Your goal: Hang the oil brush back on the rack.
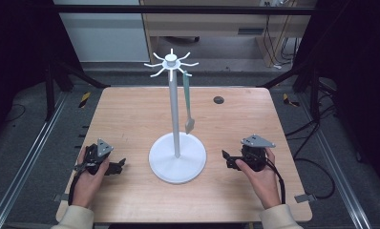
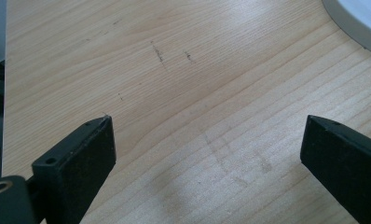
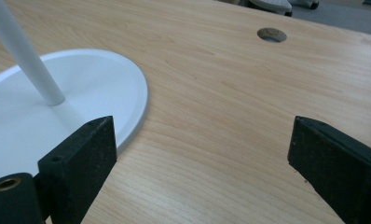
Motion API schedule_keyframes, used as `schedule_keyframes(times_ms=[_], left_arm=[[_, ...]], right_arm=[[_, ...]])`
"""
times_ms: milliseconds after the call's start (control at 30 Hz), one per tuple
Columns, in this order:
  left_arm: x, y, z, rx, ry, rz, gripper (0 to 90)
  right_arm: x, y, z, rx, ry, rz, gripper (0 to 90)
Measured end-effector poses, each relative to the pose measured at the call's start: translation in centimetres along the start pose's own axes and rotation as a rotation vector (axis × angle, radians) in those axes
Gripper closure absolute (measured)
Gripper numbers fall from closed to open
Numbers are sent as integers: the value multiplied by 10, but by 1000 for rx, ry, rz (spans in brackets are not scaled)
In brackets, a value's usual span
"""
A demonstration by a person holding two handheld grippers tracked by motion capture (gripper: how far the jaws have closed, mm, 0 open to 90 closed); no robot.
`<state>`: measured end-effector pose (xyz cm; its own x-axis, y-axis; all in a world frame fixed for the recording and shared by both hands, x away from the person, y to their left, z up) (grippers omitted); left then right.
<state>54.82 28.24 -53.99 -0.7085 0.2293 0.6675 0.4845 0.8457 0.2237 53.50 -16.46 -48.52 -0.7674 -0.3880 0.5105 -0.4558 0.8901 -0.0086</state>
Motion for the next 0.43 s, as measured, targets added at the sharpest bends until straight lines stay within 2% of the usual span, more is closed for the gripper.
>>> schedule_keyframes(times_ms=[167, 300, 400, 433], left_arm=[[0, -1, -1, -2, -2, 2, 28], [0, 0, -2, 2, -7, 2, 28], [1, 0, -2, 1, -7, 1, 28], [0, 0, -2, 0, -7, 2, 28]], right_arm=[[-8, -6, 16, -29, 53, -7, 135], [-13, -14, 30, -63, 93, 16, 156], [-13, -21, 33, -54, 99, 43, 174], [-11, -23, 36, -72, 100, 45, 175]])
Point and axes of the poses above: each handheld gripper's, and its own axes: x roughly backward along the jaws, z roughly out of its underside, y roughly to its left, the point moved 8 cm from there along -x, roughly forward along the jaws, and after that the axes turned 1 degree about z, right-handed, at the moved point
